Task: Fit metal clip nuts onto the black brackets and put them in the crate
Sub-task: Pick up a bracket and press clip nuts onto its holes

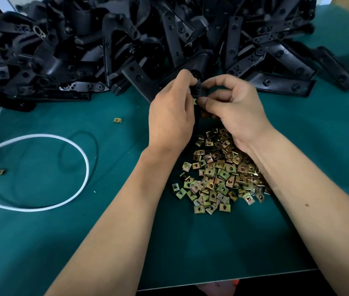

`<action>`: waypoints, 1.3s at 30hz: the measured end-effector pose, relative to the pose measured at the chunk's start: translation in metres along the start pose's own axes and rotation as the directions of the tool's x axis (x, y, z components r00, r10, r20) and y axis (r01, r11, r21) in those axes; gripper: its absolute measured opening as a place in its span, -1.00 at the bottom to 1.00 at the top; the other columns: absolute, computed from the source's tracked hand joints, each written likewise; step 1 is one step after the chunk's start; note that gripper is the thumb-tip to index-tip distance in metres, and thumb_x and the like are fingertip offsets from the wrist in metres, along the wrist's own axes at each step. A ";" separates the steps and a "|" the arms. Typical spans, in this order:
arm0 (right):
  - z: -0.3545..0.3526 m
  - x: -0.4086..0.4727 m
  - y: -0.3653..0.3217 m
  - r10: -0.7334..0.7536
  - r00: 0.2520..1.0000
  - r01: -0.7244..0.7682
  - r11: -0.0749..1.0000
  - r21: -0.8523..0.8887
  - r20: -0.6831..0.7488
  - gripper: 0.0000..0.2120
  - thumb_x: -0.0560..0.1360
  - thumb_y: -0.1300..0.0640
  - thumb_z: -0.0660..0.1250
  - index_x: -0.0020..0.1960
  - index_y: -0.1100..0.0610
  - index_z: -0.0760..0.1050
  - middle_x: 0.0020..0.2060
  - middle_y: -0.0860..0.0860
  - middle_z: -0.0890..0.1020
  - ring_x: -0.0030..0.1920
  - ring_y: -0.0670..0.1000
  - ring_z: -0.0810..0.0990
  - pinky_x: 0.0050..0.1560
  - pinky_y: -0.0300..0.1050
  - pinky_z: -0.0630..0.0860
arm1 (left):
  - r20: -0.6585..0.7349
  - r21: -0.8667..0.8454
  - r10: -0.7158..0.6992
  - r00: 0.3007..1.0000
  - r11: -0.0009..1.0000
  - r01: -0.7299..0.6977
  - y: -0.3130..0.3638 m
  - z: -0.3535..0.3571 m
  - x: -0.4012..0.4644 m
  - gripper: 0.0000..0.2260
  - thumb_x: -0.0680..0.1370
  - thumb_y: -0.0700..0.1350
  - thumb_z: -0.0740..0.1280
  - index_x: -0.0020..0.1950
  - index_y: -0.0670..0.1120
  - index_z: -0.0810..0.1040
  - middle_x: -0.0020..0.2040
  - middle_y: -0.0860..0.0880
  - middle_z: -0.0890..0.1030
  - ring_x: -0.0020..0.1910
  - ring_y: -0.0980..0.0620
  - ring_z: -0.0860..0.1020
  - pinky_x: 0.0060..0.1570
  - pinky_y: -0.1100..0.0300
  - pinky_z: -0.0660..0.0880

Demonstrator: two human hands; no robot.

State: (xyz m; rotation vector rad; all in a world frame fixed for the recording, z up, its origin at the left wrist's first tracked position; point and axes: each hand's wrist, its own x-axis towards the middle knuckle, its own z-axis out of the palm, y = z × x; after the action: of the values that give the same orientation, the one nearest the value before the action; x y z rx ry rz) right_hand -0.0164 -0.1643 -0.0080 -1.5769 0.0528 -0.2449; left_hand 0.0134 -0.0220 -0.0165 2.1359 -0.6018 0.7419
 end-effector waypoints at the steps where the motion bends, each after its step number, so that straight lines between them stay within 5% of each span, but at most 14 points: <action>1: 0.000 0.000 0.000 0.000 1.000 0.000 1.000 -0.008 0.000 -0.75 0.47 0.30 0.52 0.09 0.09 0.60 -0.24 0.12 0.72 -0.26 0.01 0.67 -0.14 -0.10 0.60 | 0.002 0.002 -0.004 1.000 1.000 0.004 0.000 0.000 0.000 -0.81 0.61 -0.28 0.18 0.14 -0.18 0.54 -0.23 0.11 0.44 -0.29 0.07 0.40 -0.31 0.17 0.30; 7: 0.005 -0.001 0.001 0.031 0.999 -0.032 0.999 -0.042 -0.033 -0.72 0.48 0.19 0.55 0.16 0.12 0.59 -0.20 0.14 0.72 -0.22 -0.06 0.65 -0.22 -0.18 0.56 | 0.025 -0.029 0.006 1.000 1.000 -0.006 0.000 0.000 0.000 -0.80 0.61 -0.27 0.18 0.14 -0.17 0.55 -0.19 0.03 0.57 -0.25 -0.02 0.50 -0.30 0.03 0.46; 16: -0.002 0.005 0.003 0.091 0.992 -0.087 0.995 0.051 -0.084 -0.87 0.49 0.35 0.49 0.03 0.24 0.62 -0.24 0.12 0.72 -0.31 -0.03 0.64 -0.29 -0.24 0.54 | -0.149 -0.043 -0.105 0.983 0.994 0.100 -0.007 -0.012 0.004 -0.78 0.61 -0.25 0.13 0.14 -0.20 0.54 -0.27 0.09 0.47 -0.32 0.04 0.42 -0.31 0.09 0.36; 20: 0.014 0.011 0.007 0.063 0.996 -0.048 0.973 -0.227 0.061 -0.93 0.48 0.31 0.53 -0.09 0.18 0.69 -0.27 0.11 0.74 -0.29 0.05 0.72 -0.21 -0.13 0.67 | -0.349 -0.035 -0.213 0.912 0.976 0.215 -0.013 -0.030 0.009 -0.78 0.63 -0.28 0.11 0.13 -0.24 0.52 -0.31 0.15 0.40 -0.33 0.04 0.37 -0.29 0.23 0.22; 24: 0.059 0.029 -0.002 0.191 0.945 -0.072 0.913 -0.402 0.265 -0.83 0.46 0.34 0.52 -0.23 0.12 0.68 -0.30 0.11 0.74 -0.28 0.11 0.75 -0.10 0.00 0.71 | -0.551 -0.020 -0.177 0.816 0.980 0.199 -0.013 -0.049 0.019 -0.78 0.63 -0.33 0.11 0.11 -0.31 0.53 -0.21 -0.07 0.56 -0.29 0.01 0.46 -0.26 0.24 0.31; 28: 0.115 0.043 -0.009 0.172 0.934 0.021 0.847 -0.530 0.313 -0.51 0.46 0.37 0.41 -0.60 0.11 0.43 -0.57 -0.04 0.58 -0.55 -0.15 0.57 -0.46 -0.39 0.47 | -0.698 -0.015 -0.108 0.708 0.991 0.136 -0.023 -0.070 0.027 -0.80 0.63 -0.38 0.12 0.07 -0.38 0.54 -0.11 -0.12 0.63 -0.20 -0.03 0.56 -0.13 0.20 0.48; 29: 0.129 0.044 -0.009 0.145 0.926 0.089 0.814 -0.574 0.349 -0.49 0.50 0.35 0.37 -0.57 0.08 0.36 -0.57 -0.08 0.52 -0.53 -0.18 0.51 -0.50 -0.44 0.35 | -0.732 -0.018 -0.105 0.674 0.991 0.135 -0.026 -0.075 0.028 -0.80 0.63 -0.39 0.13 0.06 -0.39 0.54 -0.11 -0.12 0.63 -0.20 -0.02 0.56 -0.12 0.22 0.48; 31: 0.156 0.040 -0.014 0.149 0.885 0.202 0.730 -0.652 0.441 -0.54 0.60 0.31 0.31 -0.38 -0.02 0.26 -0.37 -0.11 0.43 -0.24 -0.10 0.48 -0.28 -0.34 0.34 | -0.791 -0.034 -0.108 0.602 0.991 0.133 -0.030 -0.082 0.031 -0.82 0.61 -0.42 0.14 0.04 -0.39 0.54 -0.11 -0.11 0.63 -0.18 0.05 0.56 -0.11 0.29 0.48; 33: 0.170 0.037 -0.012 0.193 0.824 0.203 0.778 -0.595 0.532 -0.62 0.63 0.35 0.23 -0.28 0.04 0.30 -0.21 0.04 0.46 -0.07 0.03 0.41 -0.06 -0.20 0.39 | -0.824 -0.034 -0.093 0.559 0.993 0.116 -0.032 -0.086 0.033 -0.82 0.60 -0.43 0.15 0.04 -0.39 0.54 -0.12 -0.11 0.63 -0.17 0.09 0.57 -0.10 0.30 0.48; 35: 0.168 0.028 -0.012 0.157 0.821 0.090 0.914 -0.395 0.549 -0.61 0.58 0.47 0.16 -0.33 0.12 0.38 -0.34 0.07 0.44 -0.27 -0.01 0.40 -0.27 -0.11 0.41 | -0.824 -0.043 -0.092 0.558 0.994 0.101 -0.032 -0.086 0.032 -0.82 0.60 -0.43 0.14 0.03 -0.40 0.53 -0.12 -0.15 0.64 -0.18 0.03 0.59 -0.11 0.26 0.51; 37: 0.151 0.027 -0.010 0.116 0.851 -0.006 0.978 -0.210 0.512 -0.50 0.54 0.52 0.18 -0.46 0.09 0.33 -0.55 -0.06 0.37 -0.51 -0.15 0.32 -0.49 -0.26 0.35 | -0.819 -0.041 -0.090 0.567 0.994 0.099 -0.031 -0.083 0.030 -0.82 0.60 -0.43 0.14 0.04 -0.40 0.53 -0.11 -0.17 0.64 -0.17 -0.01 0.60 -0.09 0.26 0.50; 39: 0.129 0.032 -0.014 0.117 0.869 -0.029 0.982 -0.187 0.481 -0.67 0.56 0.48 0.30 -0.32 0.22 0.47 -0.49 -0.02 0.49 -0.50 -0.11 0.45 -0.47 -0.27 0.45 | -0.792 -0.025 -0.081 0.605 0.995 0.101 -0.029 -0.077 0.028 -0.82 0.60 -0.43 0.12 0.03 -0.42 0.52 -0.10 -0.17 0.63 -0.16 -0.02 0.58 -0.07 0.28 0.49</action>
State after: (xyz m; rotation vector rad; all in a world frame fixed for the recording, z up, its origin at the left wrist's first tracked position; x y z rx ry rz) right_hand 0.0371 -0.0432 0.0095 -1.7673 -0.2703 0.2338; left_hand 0.0284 0.0517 0.0277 1.5763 0.0148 1.5145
